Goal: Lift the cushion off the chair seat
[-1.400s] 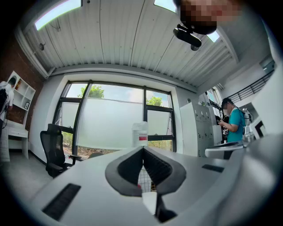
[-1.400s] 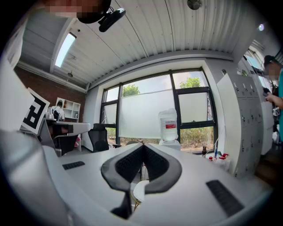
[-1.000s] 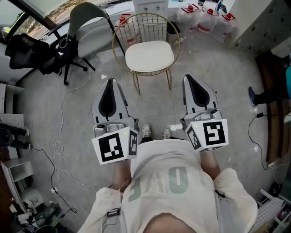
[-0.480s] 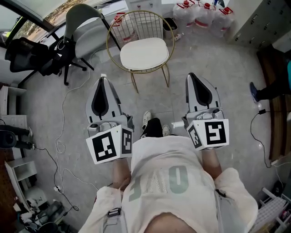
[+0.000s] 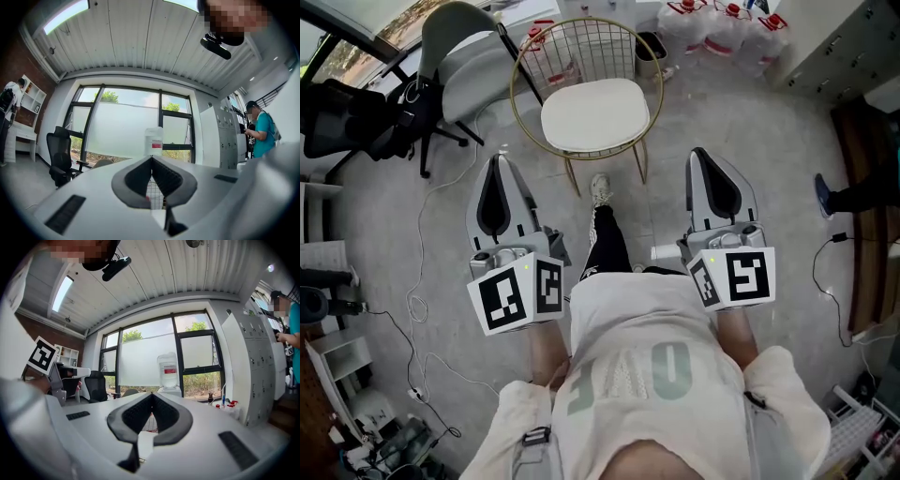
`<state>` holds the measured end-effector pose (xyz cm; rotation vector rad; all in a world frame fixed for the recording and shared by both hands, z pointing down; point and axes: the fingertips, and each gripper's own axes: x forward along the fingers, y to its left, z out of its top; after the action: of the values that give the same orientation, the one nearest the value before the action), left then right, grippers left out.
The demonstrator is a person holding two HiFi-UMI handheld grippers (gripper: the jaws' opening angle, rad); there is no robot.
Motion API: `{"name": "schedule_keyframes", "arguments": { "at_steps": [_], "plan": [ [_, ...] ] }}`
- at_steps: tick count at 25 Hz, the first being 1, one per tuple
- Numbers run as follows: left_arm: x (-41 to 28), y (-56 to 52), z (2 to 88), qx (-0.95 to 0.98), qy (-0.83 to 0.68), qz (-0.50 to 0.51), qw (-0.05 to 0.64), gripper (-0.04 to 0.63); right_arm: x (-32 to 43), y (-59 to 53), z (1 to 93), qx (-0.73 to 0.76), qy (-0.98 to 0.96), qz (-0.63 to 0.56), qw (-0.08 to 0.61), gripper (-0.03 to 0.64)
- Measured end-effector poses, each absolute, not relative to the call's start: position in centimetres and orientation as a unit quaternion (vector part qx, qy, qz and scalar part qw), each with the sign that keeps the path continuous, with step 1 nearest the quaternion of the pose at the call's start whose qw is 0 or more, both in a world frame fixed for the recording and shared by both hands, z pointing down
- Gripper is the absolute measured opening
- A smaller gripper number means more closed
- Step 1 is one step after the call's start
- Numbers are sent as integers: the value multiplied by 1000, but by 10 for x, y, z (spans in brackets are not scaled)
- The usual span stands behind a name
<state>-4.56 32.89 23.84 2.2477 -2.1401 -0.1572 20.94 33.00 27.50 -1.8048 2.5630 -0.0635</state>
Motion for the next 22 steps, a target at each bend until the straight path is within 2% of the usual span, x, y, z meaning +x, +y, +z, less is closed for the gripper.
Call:
{"name": "schedule_keyframes", "arguments": {
  "at_steps": [10, 16, 22],
  "plan": [
    [-95, 151, 246, 736, -675, -50, 33, 12, 151, 156, 274, -564, 825, -33, -16, 17],
    [-128, 27, 228, 753, -657, -46, 17, 12, 100, 36, 253, -558, 829, -29, -9, 17],
    [-136, -46, 238, 752, -657, -43, 35, 12, 96, -30, 255, -565, 823, -46, 1, 17]
  ]
}}
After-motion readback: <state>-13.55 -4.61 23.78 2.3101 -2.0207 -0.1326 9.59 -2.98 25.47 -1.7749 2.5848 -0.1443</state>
